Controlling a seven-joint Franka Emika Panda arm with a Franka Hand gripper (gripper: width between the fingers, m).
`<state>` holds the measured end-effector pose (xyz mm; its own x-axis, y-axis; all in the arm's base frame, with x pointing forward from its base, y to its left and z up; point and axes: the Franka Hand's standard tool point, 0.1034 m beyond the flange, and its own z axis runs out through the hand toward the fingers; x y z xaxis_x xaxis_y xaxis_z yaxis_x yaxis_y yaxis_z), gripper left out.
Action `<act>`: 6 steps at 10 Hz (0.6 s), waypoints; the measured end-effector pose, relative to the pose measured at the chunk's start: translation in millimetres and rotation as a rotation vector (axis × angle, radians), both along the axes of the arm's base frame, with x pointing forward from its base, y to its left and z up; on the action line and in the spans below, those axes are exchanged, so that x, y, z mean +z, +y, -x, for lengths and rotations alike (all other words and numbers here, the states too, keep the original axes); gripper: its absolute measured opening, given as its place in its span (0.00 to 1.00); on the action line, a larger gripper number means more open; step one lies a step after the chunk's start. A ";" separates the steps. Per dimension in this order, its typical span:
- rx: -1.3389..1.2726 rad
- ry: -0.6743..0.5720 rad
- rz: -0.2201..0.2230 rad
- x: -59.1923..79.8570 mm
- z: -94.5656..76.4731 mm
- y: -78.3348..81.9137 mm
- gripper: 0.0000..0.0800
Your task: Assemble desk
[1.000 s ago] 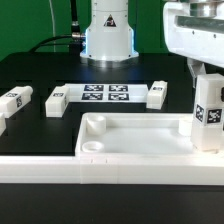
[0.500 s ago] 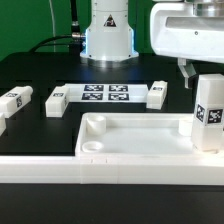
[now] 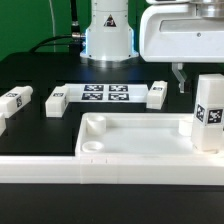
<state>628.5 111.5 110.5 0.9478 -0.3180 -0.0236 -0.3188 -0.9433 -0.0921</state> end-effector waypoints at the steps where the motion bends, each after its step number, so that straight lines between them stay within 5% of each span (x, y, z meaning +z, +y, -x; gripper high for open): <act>1: 0.082 -0.012 0.003 1.2 -2.2 -0.5 0.81; 6: 0.522 -0.056 0.027 3.0 -6.3 -2.8 0.81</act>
Offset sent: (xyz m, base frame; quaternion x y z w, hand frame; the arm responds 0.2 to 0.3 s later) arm 0.0076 -0.0022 0.0045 -0.0307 0.0026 -0.1724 0.9846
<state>634.8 108.7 113.4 0.9798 0.1973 0.0337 0.1992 -0.9776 -0.0686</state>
